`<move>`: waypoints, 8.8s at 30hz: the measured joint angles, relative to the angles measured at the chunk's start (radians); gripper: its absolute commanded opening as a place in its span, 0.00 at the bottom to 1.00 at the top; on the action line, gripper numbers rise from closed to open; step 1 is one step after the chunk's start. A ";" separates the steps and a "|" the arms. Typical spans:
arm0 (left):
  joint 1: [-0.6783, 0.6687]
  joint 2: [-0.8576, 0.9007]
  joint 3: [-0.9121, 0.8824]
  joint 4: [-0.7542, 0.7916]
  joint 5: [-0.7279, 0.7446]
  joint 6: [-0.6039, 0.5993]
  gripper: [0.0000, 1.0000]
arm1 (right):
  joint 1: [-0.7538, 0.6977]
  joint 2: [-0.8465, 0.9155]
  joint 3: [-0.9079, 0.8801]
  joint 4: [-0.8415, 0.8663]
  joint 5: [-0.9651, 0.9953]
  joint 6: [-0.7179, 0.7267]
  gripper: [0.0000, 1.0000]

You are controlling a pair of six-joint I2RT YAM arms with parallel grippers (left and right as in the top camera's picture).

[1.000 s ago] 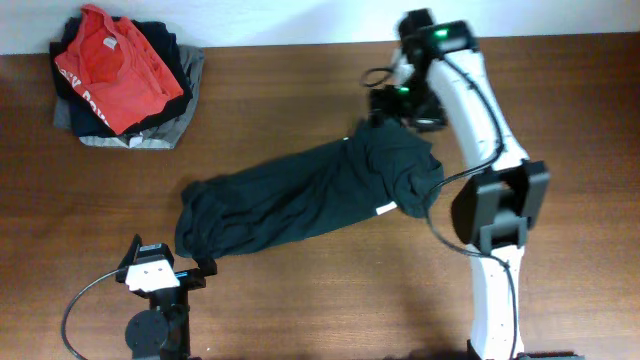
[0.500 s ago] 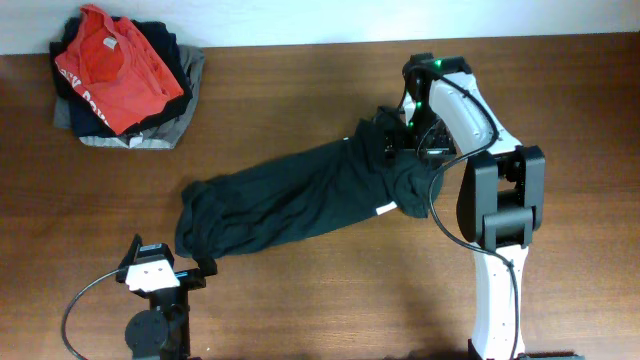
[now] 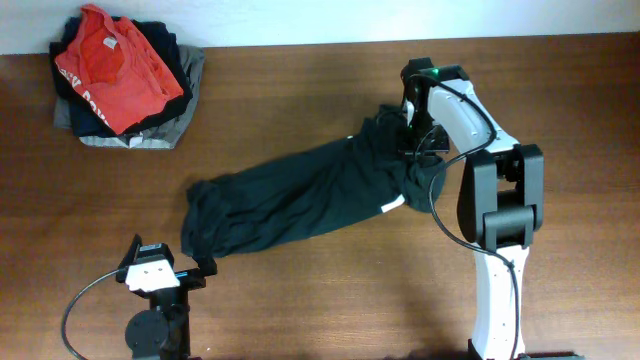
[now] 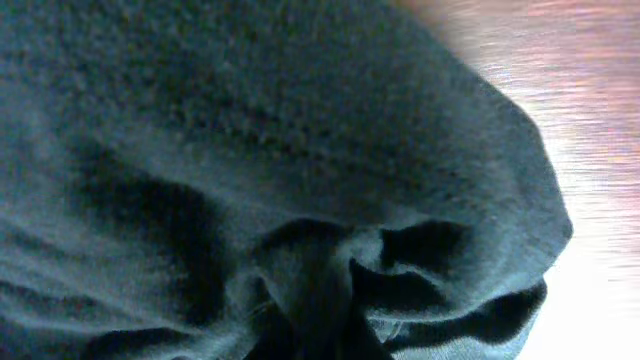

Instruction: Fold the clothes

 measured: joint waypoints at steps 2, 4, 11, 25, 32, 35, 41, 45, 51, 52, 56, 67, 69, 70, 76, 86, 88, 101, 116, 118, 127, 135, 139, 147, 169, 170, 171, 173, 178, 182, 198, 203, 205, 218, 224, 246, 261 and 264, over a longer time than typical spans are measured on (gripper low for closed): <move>0.000 0.000 0.000 0.000 0.000 0.000 0.99 | -0.017 0.000 0.000 0.002 0.014 0.009 0.04; 0.000 0.000 0.000 0.000 0.000 0.000 0.99 | -0.048 0.000 0.000 0.002 0.031 0.032 0.04; 0.000 0.000 0.000 0.000 0.000 0.000 0.99 | -0.223 0.000 0.000 -0.004 0.067 0.120 0.04; 0.000 0.000 0.000 0.000 0.000 0.000 0.99 | -0.357 -0.006 0.001 -0.102 0.108 0.179 0.74; 0.000 0.000 0.000 0.000 0.000 0.000 0.99 | -0.357 -0.115 0.041 -0.153 0.034 0.166 0.99; 0.000 0.000 0.000 0.000 0.000 0.000 0.99 | -0.356 -0.204 0.058 -0.150 -0.090 0.149 0.99; 0.000 0.000 0.000 0.000 0.000 0.000 0.99 | -0.315 -0.286 0.074 -0.136 -0.233 0.144 0.99; 0.000 0.000 0.000 0.000 0.000 0.000 0.99 | -0.268 -0.277 0.062 -0.127 -0.257 0.144 0.99; 0.000 0.000 0.000 0.000 0.000 0.000 0.99 | -0.177 -0.270 0.024 -0.062 -0.270 0.144 0.99; 0.000 0.000 0.000 0.000 0.000 0.000 0.99 | -0.164 -0.268 0.021 -0.050 -0.272 0.144 0.99; 0.000 0.000 0.000 0.000 0.000 0.000 0.99 | -0.111 -0.266 0.012 -0.009 -0.272 0.143 0.99; -0.001 0.003 -0.008 0.130 0.119 -0.004 0.99 | -0.049 -0.266 0.012 0.008 -0.254 0.144 0.98; -0.001 0.004 -0.008 0.256 0.208 -0.005 0.99 | -0.049 -0.266 0.012 0.008 -0.252 0.144 0.98; -0.001 0.005 -0.008 0.328 0.253 -0.005 0.99 | -0.049 -0.266 0.012 0.008 -0.250 0.143 0.99; -0.001 0.013 -0.002 0.577 0.444 -0.008 0.99 | -0.050 -0.264 0.012 0.026 -0.243 0.144 0.99; -0.001 0.470 0.350 0.396 0.660 0.016 0.99 | -0.050 -0.263 0.011 0.026 -0.241 0.144 0.99; -0.001 0.623 0.495 0.317 0.758 0.042 0.99 | -0.050 -0.263 0.011 0.024 -0.241 0.144 0.99; -0.066 1.381 0.883 0.249 1.264 0.069 0.99 | -0.050 -0.263 0.011 -0.006 -0.242 0.145 0.99; -0.388 1.625 1.252 -0.372 0.375 0.208 0.99 | -0.050 -0.262 0.011 -0.003 -0.241 0.143 0.99; -0.402 1.636 1.253 -0.375 0.317 0.216 0.99 | -0.050 -0.262 0.011 -0.004 -0.241 0.140 0.99; -0.418 1.750 1.253 -0.375 0.132 0.180 0.99 | -0.050 -0.262 0.011 -0.004 -0.226 0.137 0.99; -0.426 1.812 1.253 -0.412 0.100 0.143 0.99 | -0.050 -0.262 0.011 -0.003 -0.218 0.137 0.98; -0.455 1.846 1.253 -0.431 0.100 0.147 0.99 | -0.050 -0.262 0.011 0.003 -0.218 0.136 0.99; -0.492 1.916 1.253 -0.438 0.078 0.148 0.99 | -0.050 -0.262 0.011 -0.003 -0.218 0.136 0.99; -0.491 1.917 1.253 -0.430 -0.075 0.148 0.99 | -0.050 -0.262 0.011 -0.031 -0.218 0.131 0.99; -0.491 1.917 1.253 -0.431 -0.093 0.147 0.99 | -0.050 -0.262 0.011 -0.033 -0.218 0.129 0.99; -0.491 1.917 1.253 -0.430 -0.103 0.147 0.99 | -0.050 -0.262 0.011 -0.035 -0.218 0.127 0.99; -0.491 1.917 1.253 -0.431 -0.130 0.147 0.99 | -0.050 -0.262 0.011 -0.036 -0.218 0.125 0.99; -0.491 1.917 1.253 -0.431 -0.147 0.147 0.99 | -0.050 -0.262 0.011 -0.037 -0.218 0.122 0.99; -0.491 1.917 1.253 -0.431 -0.124 0.147 0.42 | -0.050 -0.262 0.011 -0.037 -0.218 0.122 0.99; -0.491 1.916 1.286 -0.454 -0.191 0.089 0.01 | -0.050 -0.262 0.011 -0.039 -0.218 0.122 0.99; -0.488 1.888 1.323 -0.470 -0.392 -0.009 0.01 | -0.050 -0.262 0.011 -0.045 -0.218 0.119 0.99; -0.476 1.863 1.324 -0.477 -0.450 -0.040 0.02 | -0.050 -0.262 0.011 -0.051 -0.217 0.119 0.99; -0.346 1.838 1.337 -0.532 -0.566 -0.098 0.85 | -0.050 -0.262 0.011 -0.062 -0.215 0.119 0.99; -0.344 1.838 1.337 -0.539 -0.479 -0.105 0.86 | -0.050 -0.262 0.011 -0.064 -0.215 0.118 0.99; -0.345 1.866 1.339 -0.565 -0.025 -0.193 0.82 | -0.050 -0.262 0.011 -0.065 -0.215 0.118 0.99; -0.345 1.971 1.339 -0.560 0.012 -0.213 0.82 | -0.040 -0.262 -0.052 -0.018 -0.215 0.124 0.99; -0.345 1.971 1.339 -0.546 0.013 -0.213 0.83 | -0.040 -0.262 -0.080 0.021 -0.215 0.127 0.99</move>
